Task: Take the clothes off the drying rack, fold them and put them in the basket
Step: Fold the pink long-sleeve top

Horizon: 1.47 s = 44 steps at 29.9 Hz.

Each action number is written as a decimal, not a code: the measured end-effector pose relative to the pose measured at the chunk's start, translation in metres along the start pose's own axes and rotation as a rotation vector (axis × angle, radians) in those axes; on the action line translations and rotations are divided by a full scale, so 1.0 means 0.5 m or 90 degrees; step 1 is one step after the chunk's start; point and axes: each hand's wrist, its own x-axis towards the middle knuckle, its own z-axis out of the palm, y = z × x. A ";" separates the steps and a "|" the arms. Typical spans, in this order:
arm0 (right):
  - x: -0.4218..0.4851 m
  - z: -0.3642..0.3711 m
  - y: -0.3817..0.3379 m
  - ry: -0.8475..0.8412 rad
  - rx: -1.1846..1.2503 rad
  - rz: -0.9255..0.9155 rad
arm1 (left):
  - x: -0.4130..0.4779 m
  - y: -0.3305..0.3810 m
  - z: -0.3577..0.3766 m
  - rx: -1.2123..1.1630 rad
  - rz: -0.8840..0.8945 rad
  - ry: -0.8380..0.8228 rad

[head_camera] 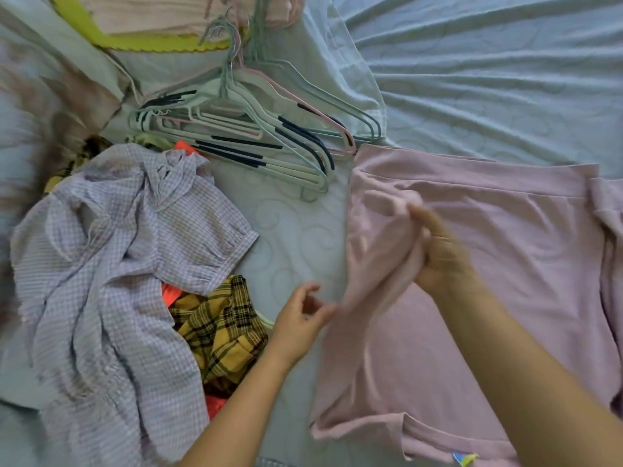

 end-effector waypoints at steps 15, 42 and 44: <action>-0.155 -0.407 -0.006 0.369 0.078 0.059 | -0.038 -0.006 0.113 0.256 -0.122 -0.160; -0.298 -0.457 -0.141 0.362 -0.043 -0.200 | -0.166 -0.081 0.268 0.330 0.197 0.003; -0.305 -0.461 -0.154 0.352 -0.066 -0.222 | -0.205 -0.128 0.287 0.501 0.219 -0.040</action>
